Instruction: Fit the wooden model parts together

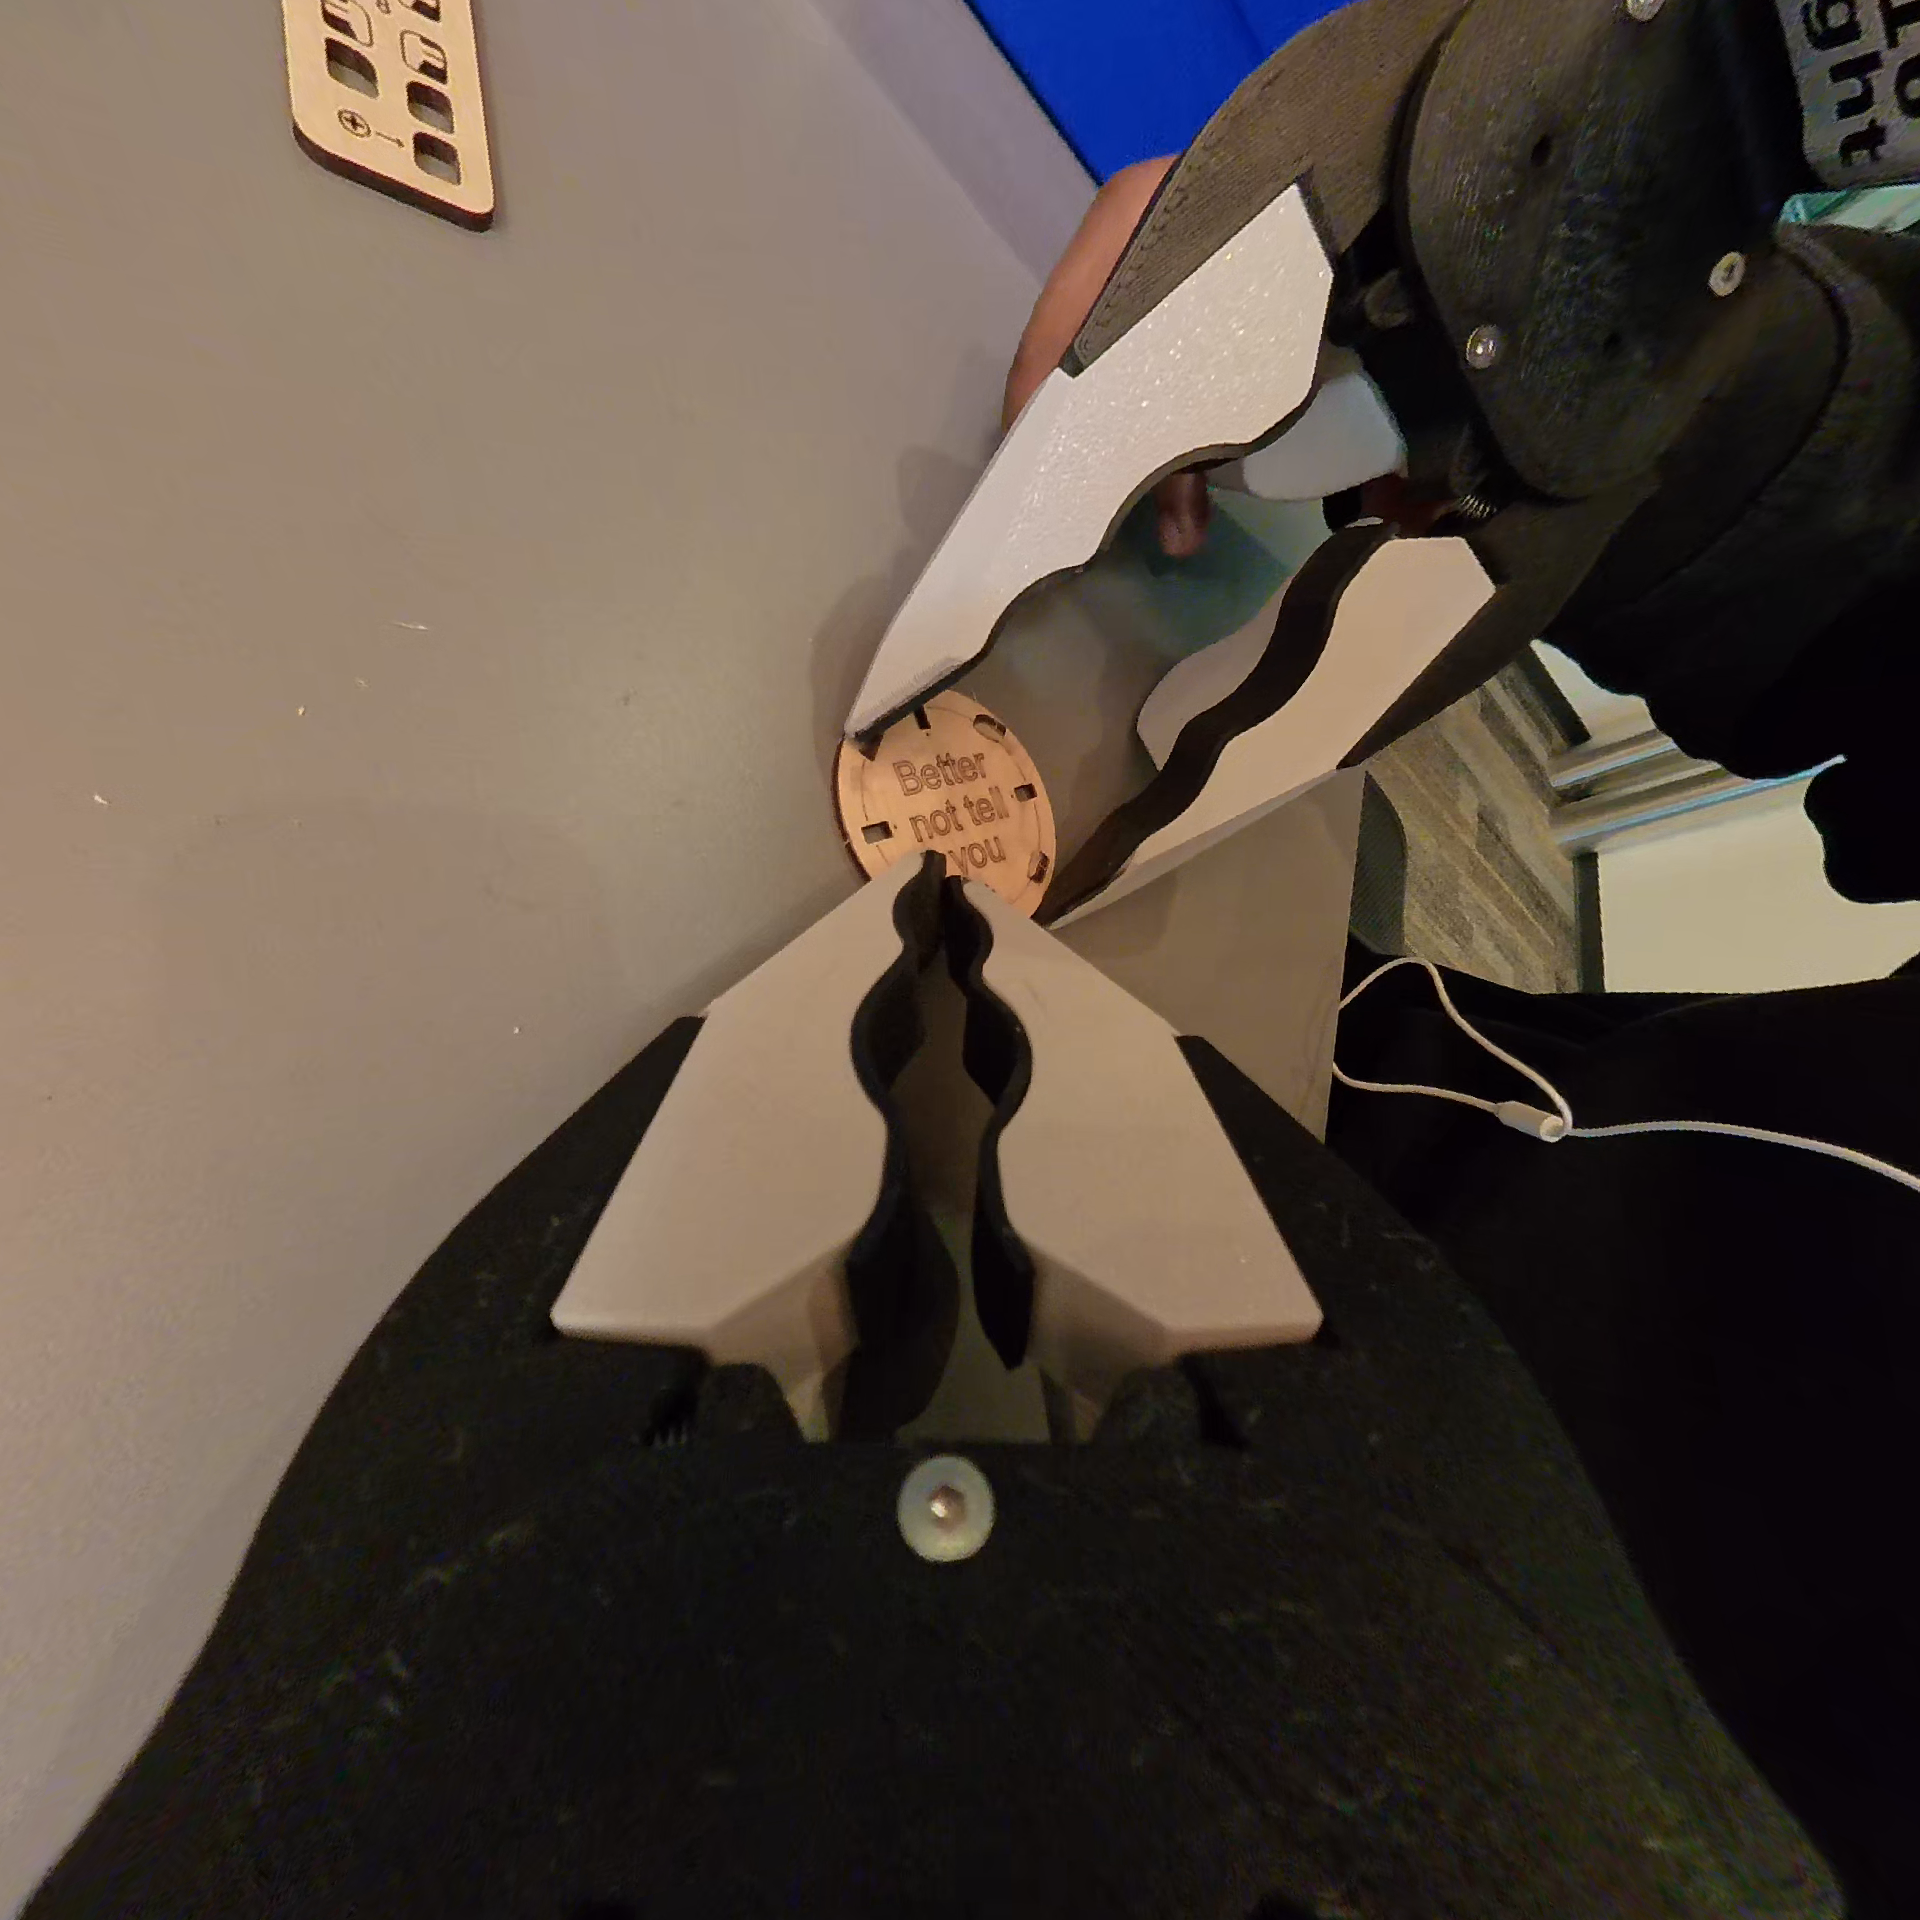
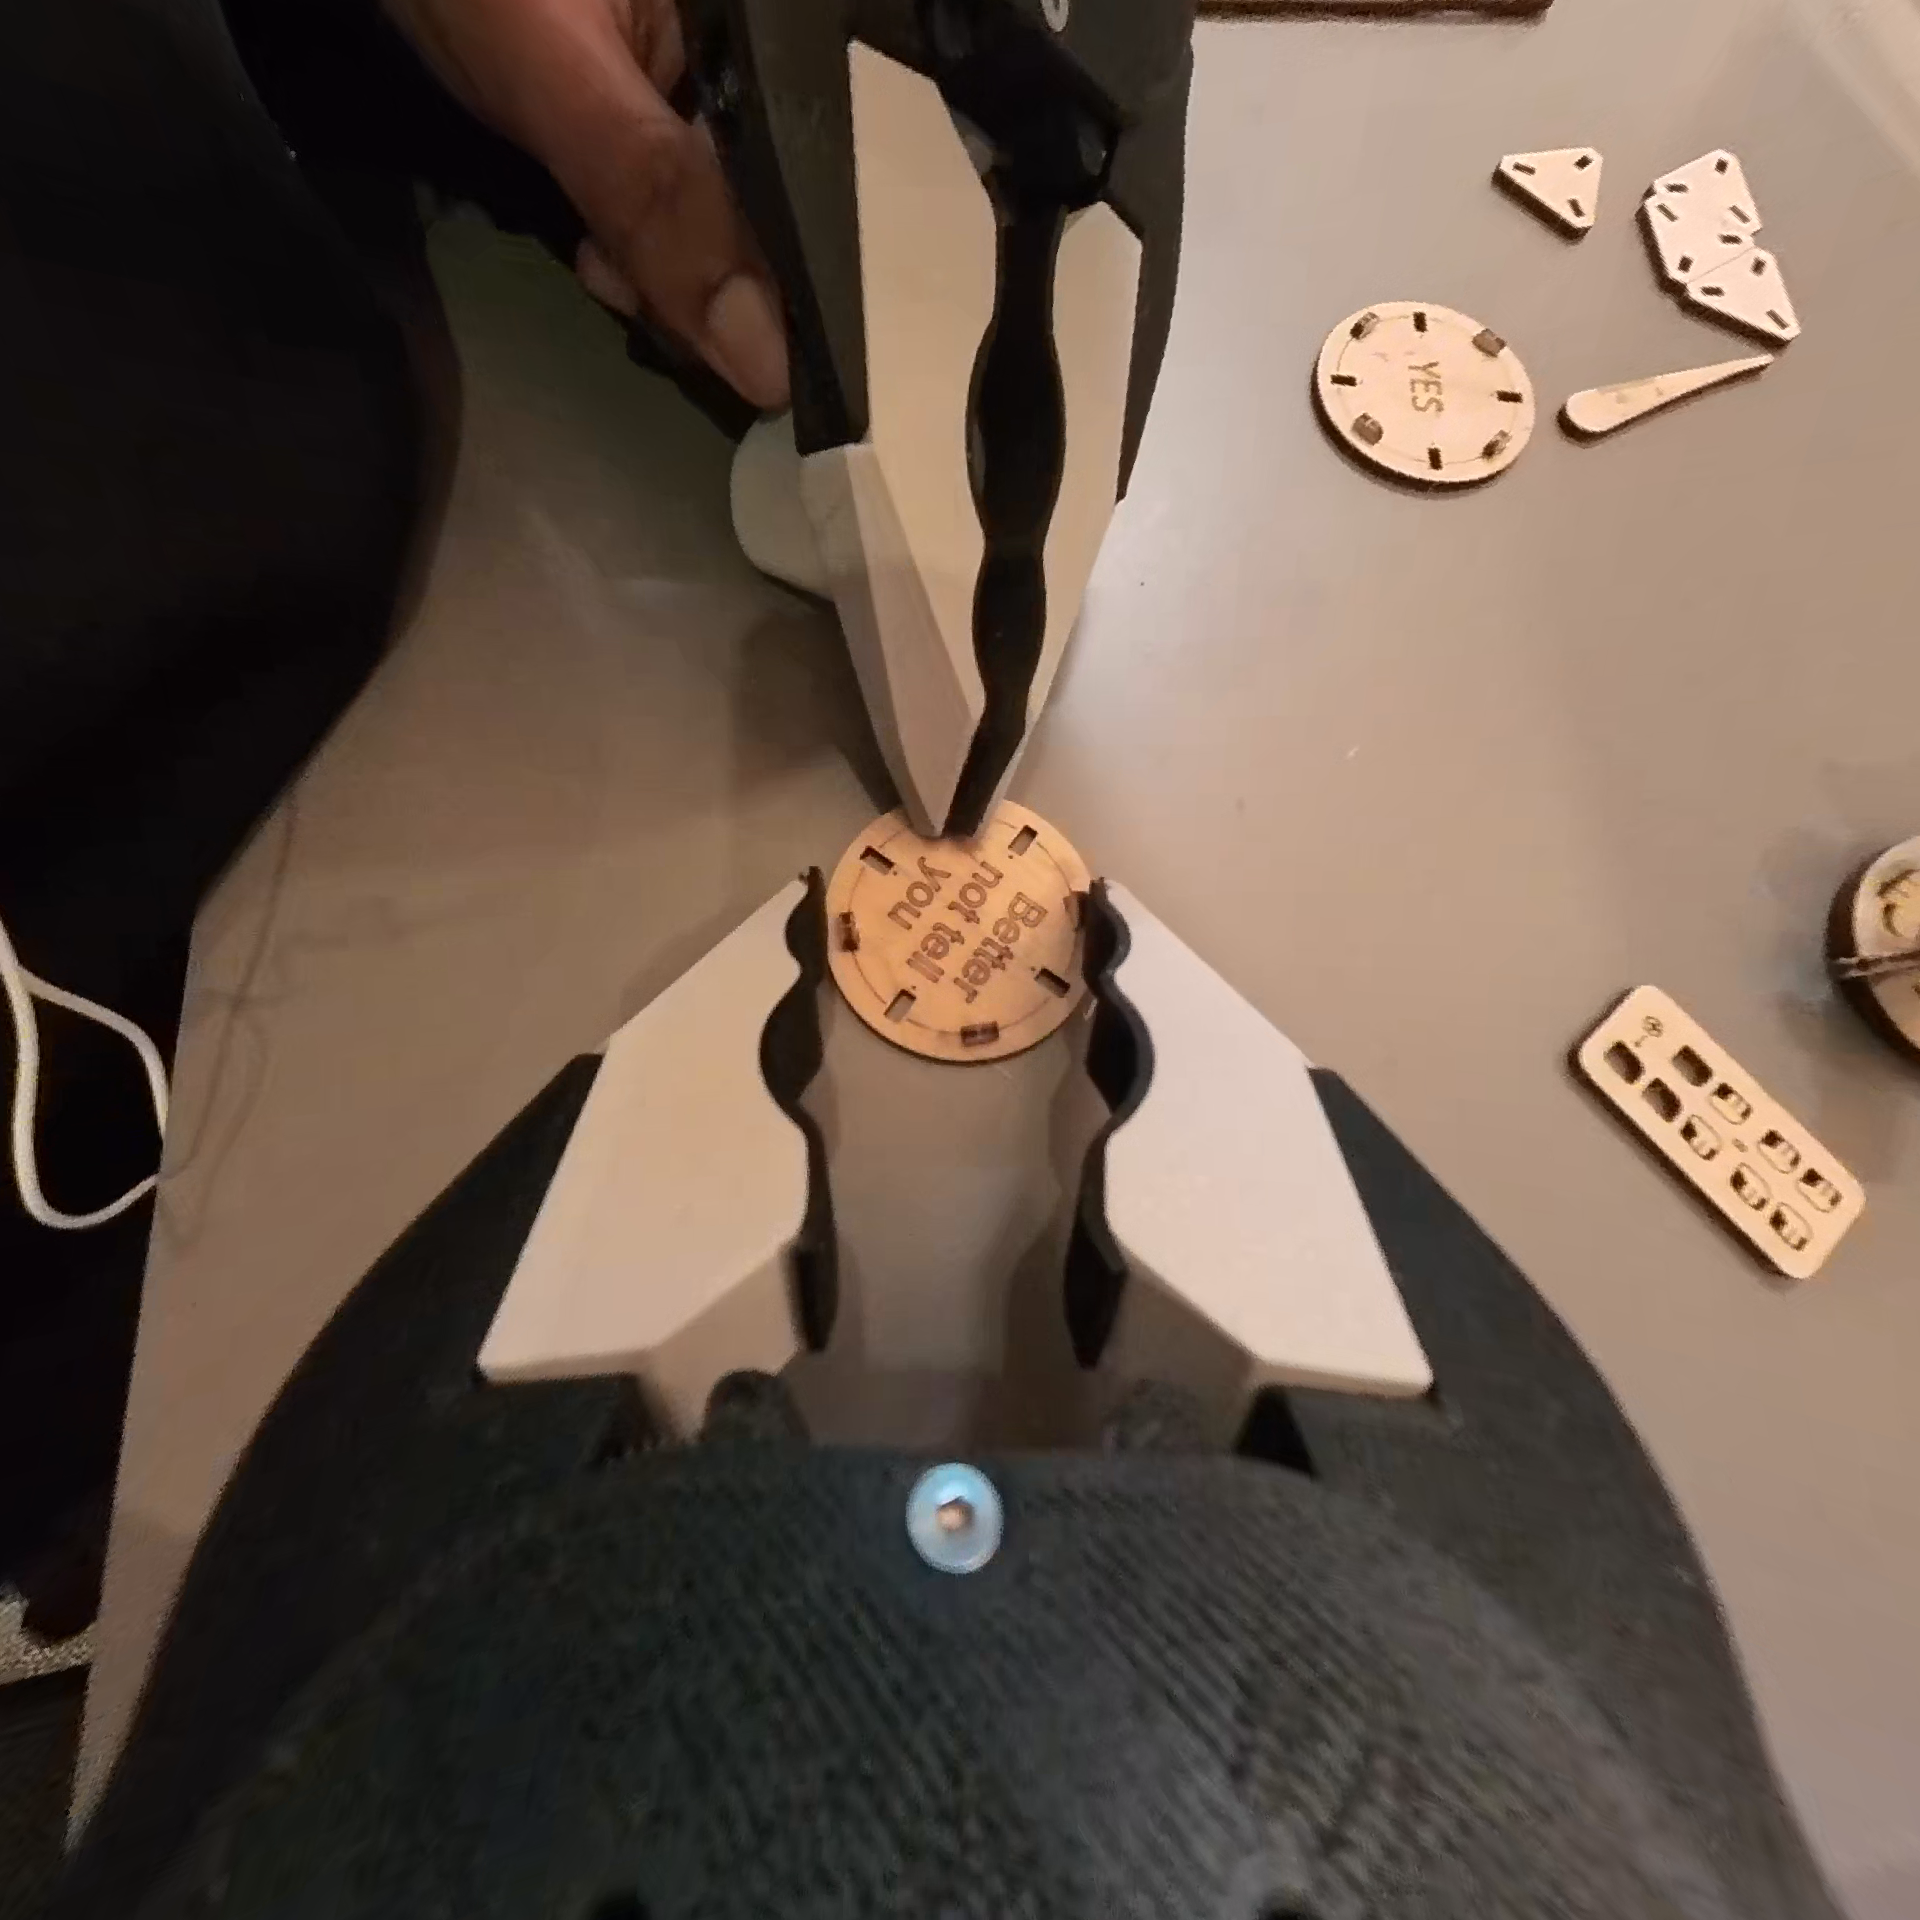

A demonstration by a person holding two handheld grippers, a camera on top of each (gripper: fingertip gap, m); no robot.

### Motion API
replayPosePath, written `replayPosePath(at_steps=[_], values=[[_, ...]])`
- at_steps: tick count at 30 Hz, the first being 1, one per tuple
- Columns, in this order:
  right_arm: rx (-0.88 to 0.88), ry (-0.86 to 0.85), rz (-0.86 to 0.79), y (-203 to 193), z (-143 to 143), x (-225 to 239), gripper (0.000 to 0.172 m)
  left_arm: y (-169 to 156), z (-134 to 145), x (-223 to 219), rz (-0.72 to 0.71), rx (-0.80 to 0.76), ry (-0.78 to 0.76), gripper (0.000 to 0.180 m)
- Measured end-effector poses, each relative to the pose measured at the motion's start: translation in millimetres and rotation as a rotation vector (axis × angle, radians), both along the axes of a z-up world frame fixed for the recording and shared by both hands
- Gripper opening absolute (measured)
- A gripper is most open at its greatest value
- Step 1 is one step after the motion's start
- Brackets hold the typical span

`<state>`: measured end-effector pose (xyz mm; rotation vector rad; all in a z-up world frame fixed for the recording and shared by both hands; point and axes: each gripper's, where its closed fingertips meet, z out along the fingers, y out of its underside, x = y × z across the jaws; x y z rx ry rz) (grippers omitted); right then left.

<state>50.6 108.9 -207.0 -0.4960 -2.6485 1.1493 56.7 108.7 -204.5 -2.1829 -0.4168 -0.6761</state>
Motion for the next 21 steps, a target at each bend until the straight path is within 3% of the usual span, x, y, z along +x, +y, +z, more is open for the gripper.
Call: replayPosePath(at_steps=[21], values=[[0.056,-0.030,0.009,2.3,-0.7,0.6,0.049,0.2,0.5,0.3,-0.002,0.000,-0.002,0.000]])
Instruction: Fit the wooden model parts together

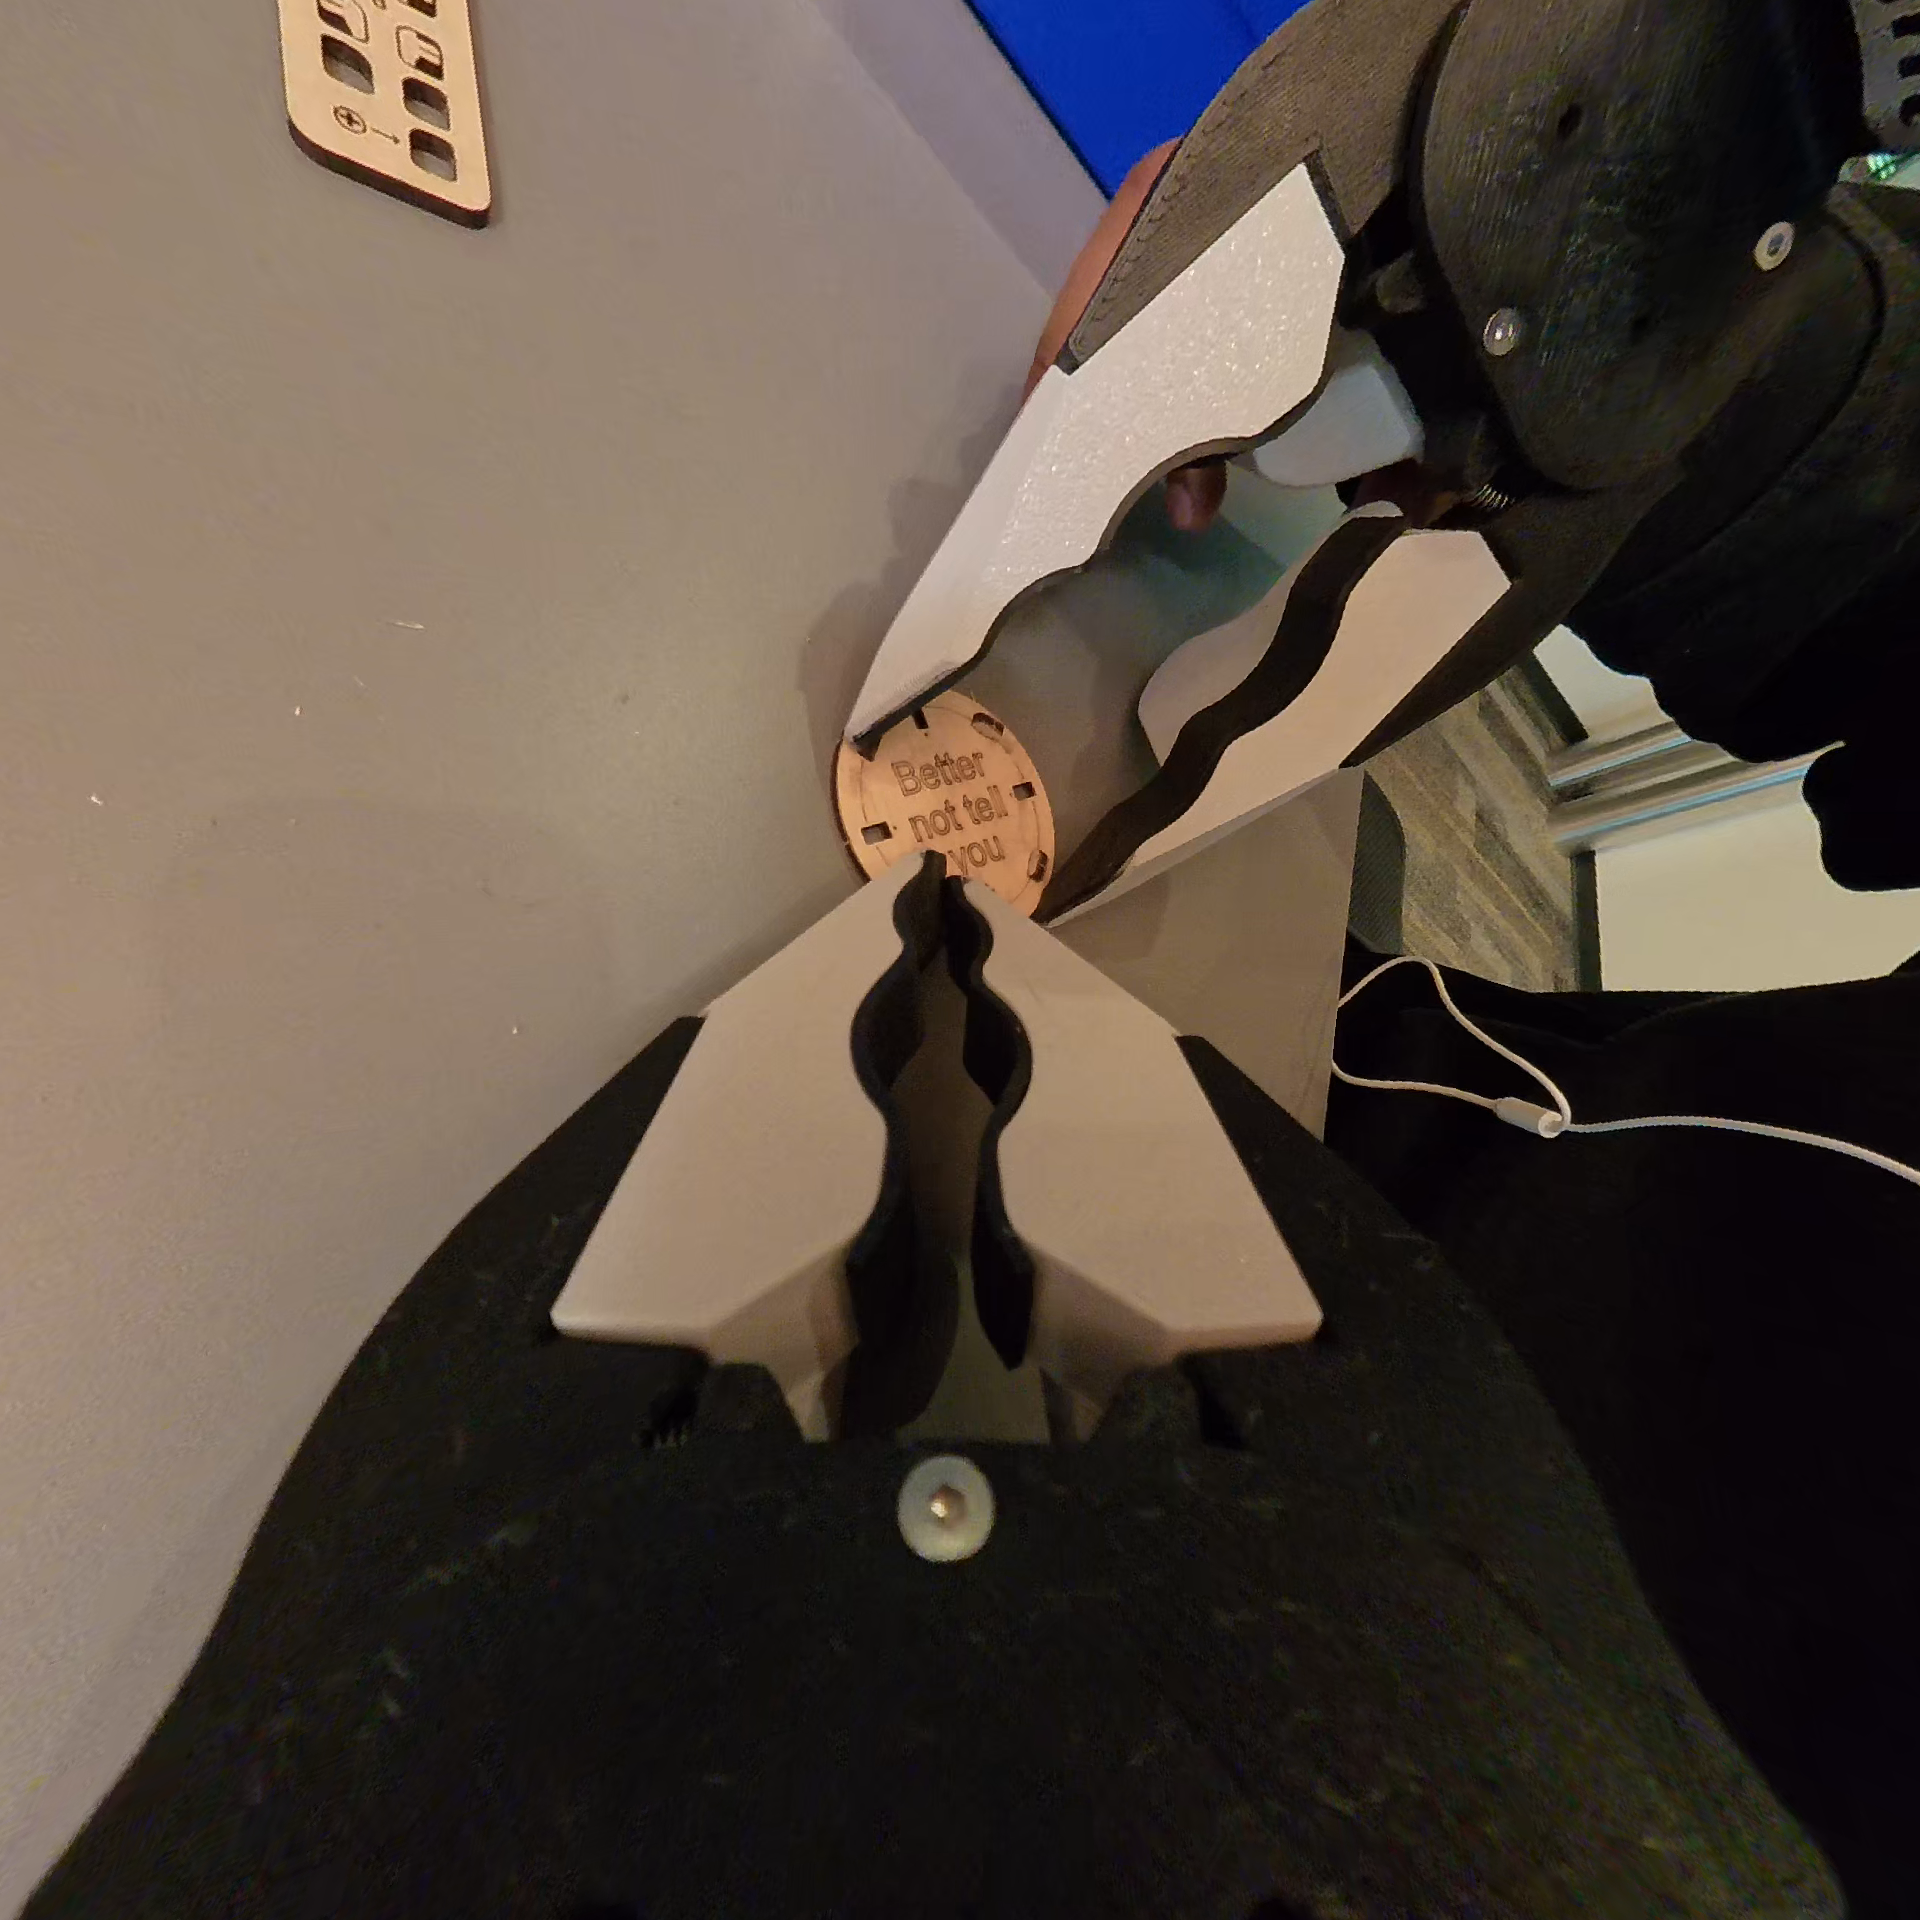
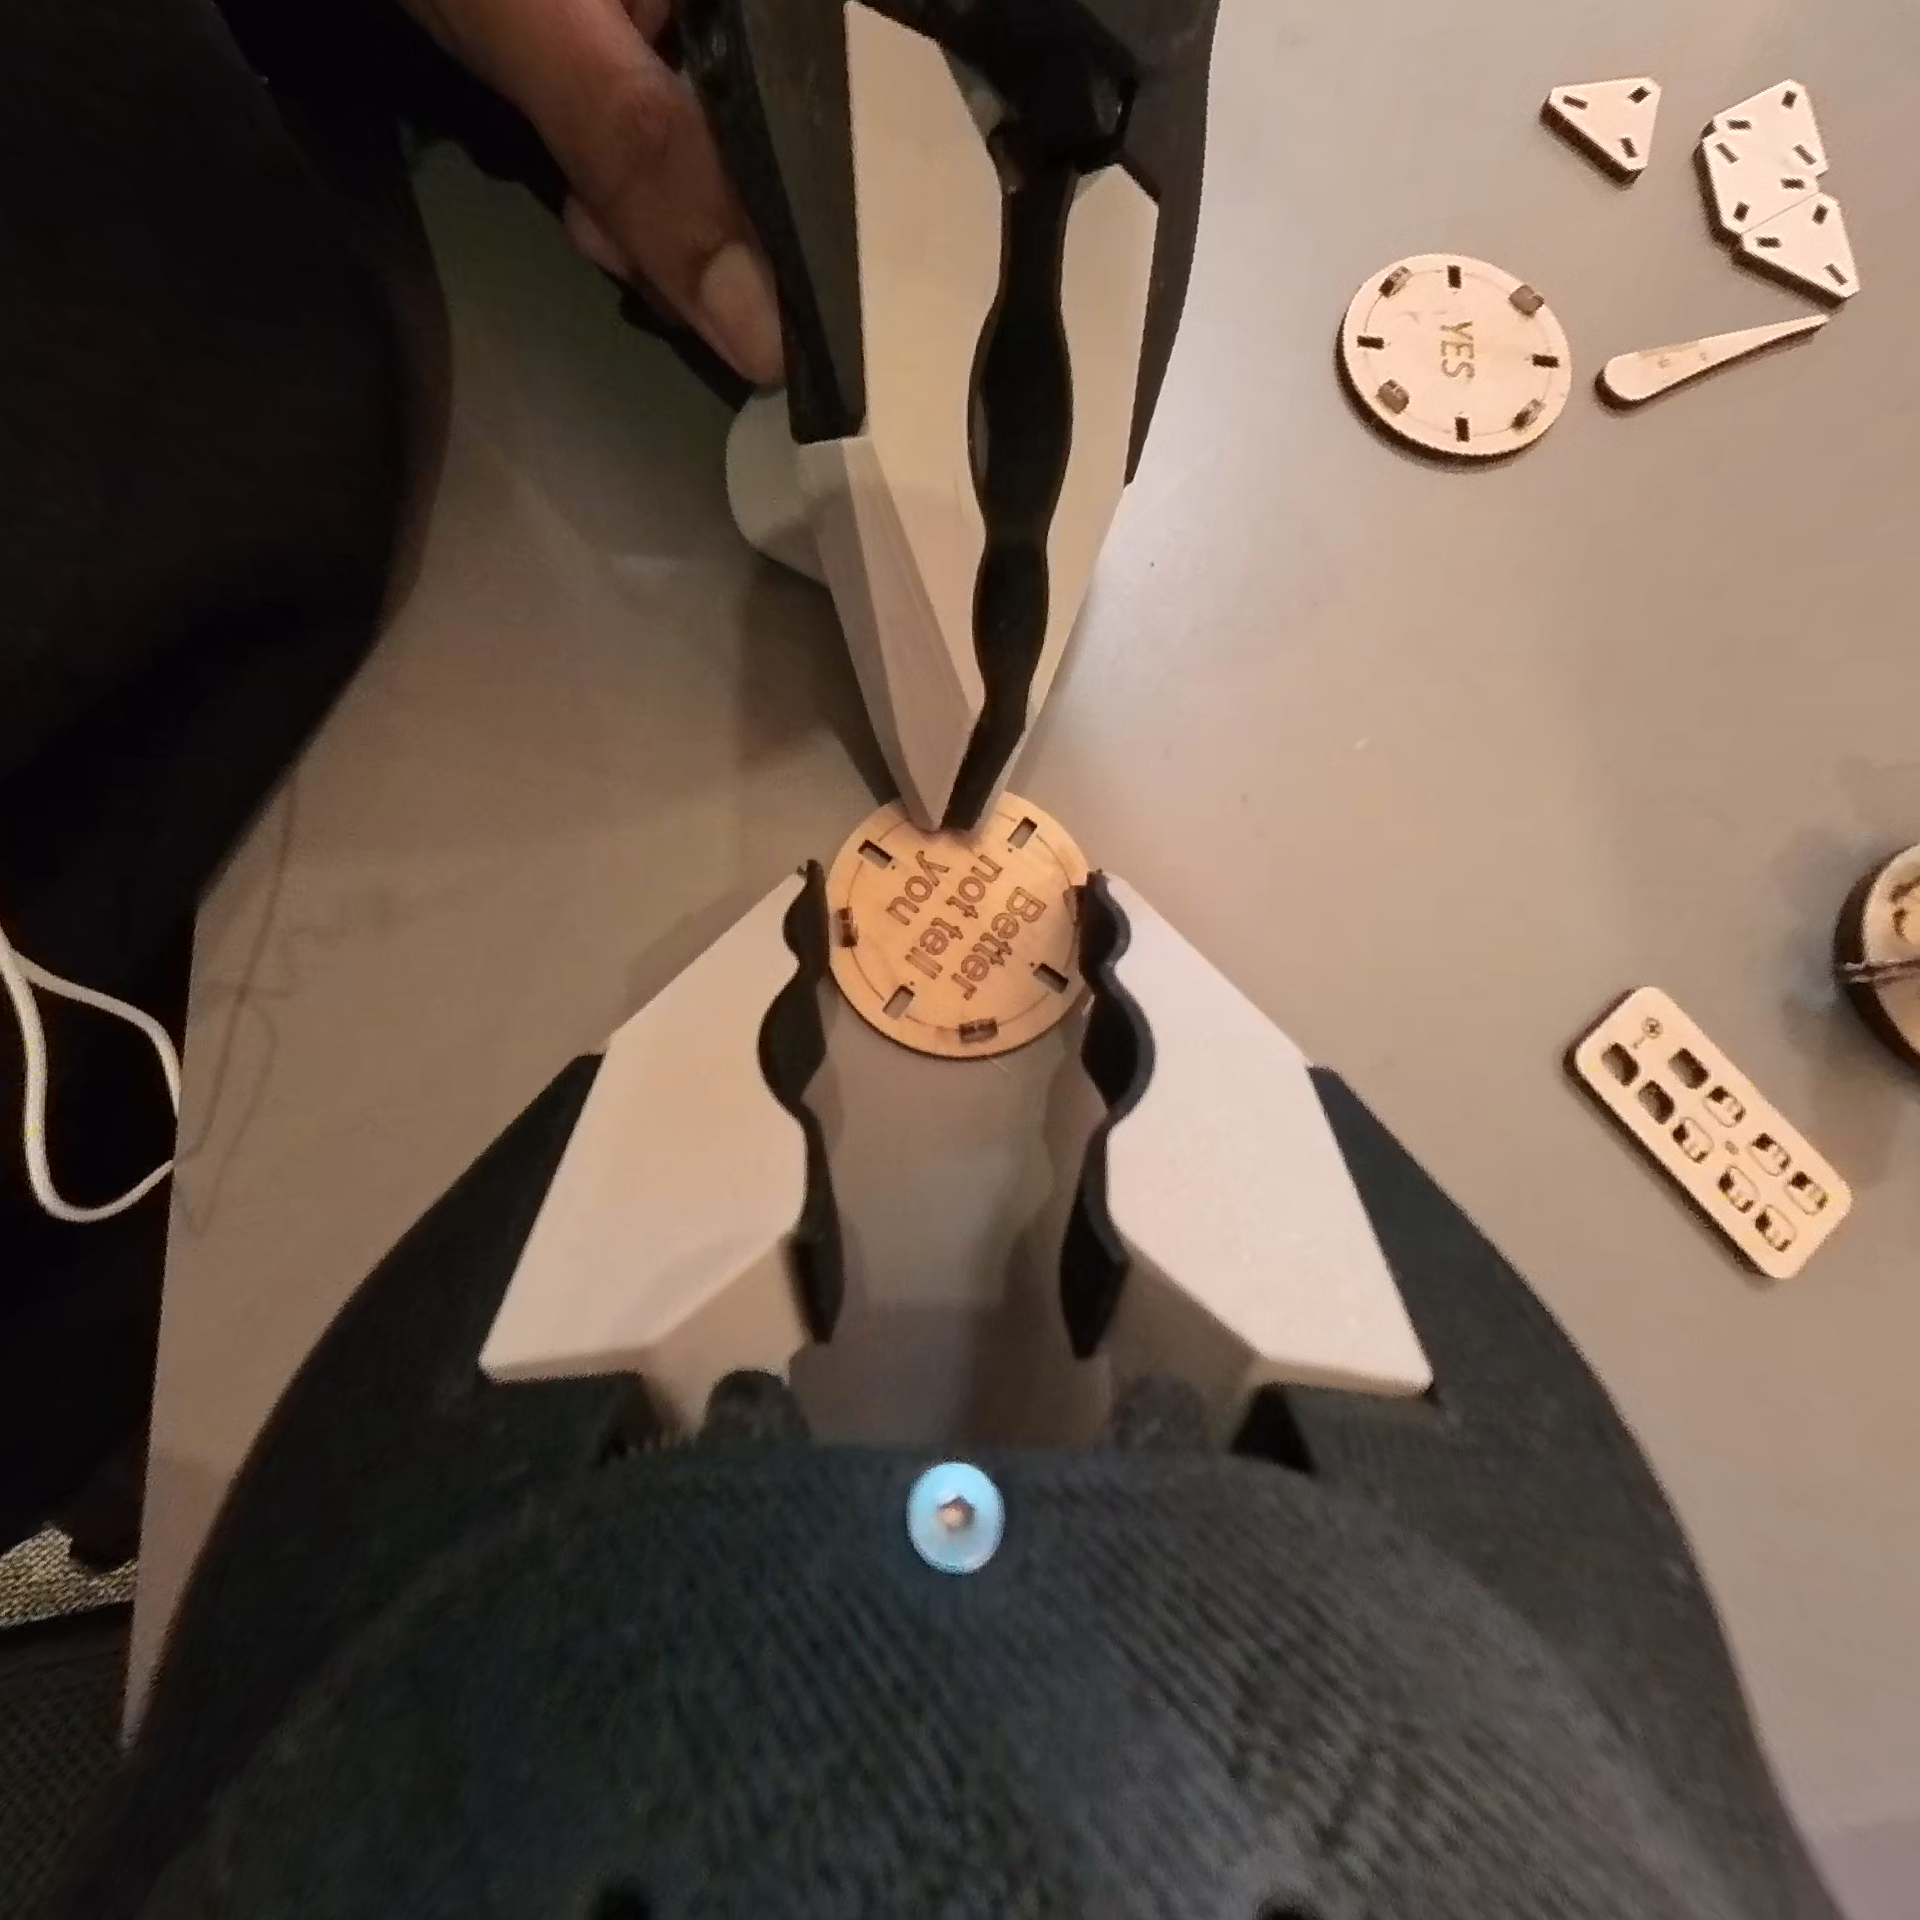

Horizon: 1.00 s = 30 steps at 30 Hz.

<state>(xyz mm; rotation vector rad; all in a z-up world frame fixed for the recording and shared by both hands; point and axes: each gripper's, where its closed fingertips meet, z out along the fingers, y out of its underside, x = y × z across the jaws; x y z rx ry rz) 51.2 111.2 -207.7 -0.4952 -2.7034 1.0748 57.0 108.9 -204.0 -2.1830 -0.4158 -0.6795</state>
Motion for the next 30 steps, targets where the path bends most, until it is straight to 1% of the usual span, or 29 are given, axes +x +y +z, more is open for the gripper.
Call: replayPosePath(at_steps=[5,6,7,9,10,11,16,19,21,23,26,28,30], values=[[0.030,0.018,0.009,-0.6,-0.2,1.9,0.045,0.0,0.1,-0.2,0.001,0.000,0.000,0.000],[0.064,0.002,0.036,-0.1,-3.8,7.5,0.000,0.6,0.1,-2.8,0.018,0.000,0.007,0.000],[0.035,0.033,0.011,-5.4,-2.2,5.5,0.000,0.4,-0.3,-1.7,0.011,-0.003,0.006,0.000],[0.058,0.058,-0.038,-3.8,-2.1,0.9,0.000,0.6,-0.3,-1.5,0.010,-0.004,0.019,0.000],[0.066,0.056,-0.095,-0.5,-1.0,-4.4,0.004,0.6,-0.3,-1.4,0.010,-0.005,0.022,0.000],[0.036,0.049,-0.113,-0.6,3.2,-5.1,0.012,0.6,-0.3,-1.4,0.010,-0.004,0.022,0.000],[-0.163,0.050,-0.225,8.4,31.5,-14.2,0.025,-1.9,1.5,0.5,-0.007,0.007,0.004,0.000],[-0.260,0.064,-0.267,8.2,44.1,-17.9,0.032,-6.4,19.6,-6.2,0.004,0.110,-0.036,0.000],[-0.291,0.071,-0.298,8.7,47.8,-20.7,0.037,-14.4,40.0,-23.1,0.054,0.212,-0.084,0.000],[-0.299,0.072,-0.328,9.4,47.6,-23.1,0.040,-29.0,57.9,-51.2,0.140,0.295,-0.099,0.000],[-0.286,0.057,-0.349,8.2,39.1,-22.8,0.041,-59.5,77.1,-89.2,0.290,0.369,-0.063,0.000],[-0.263,0.037,-0.346,6.0,29.7,-20.6,0.042,-75.3,81.8,-99.0,0.364,0.387,-0.025,0.000],[-0.249,0.026,-0.338,4.9,22.8,-19.8,0.039,-81.3,77.1,-95.0,0.390,0.378,-0.010,0.000]])
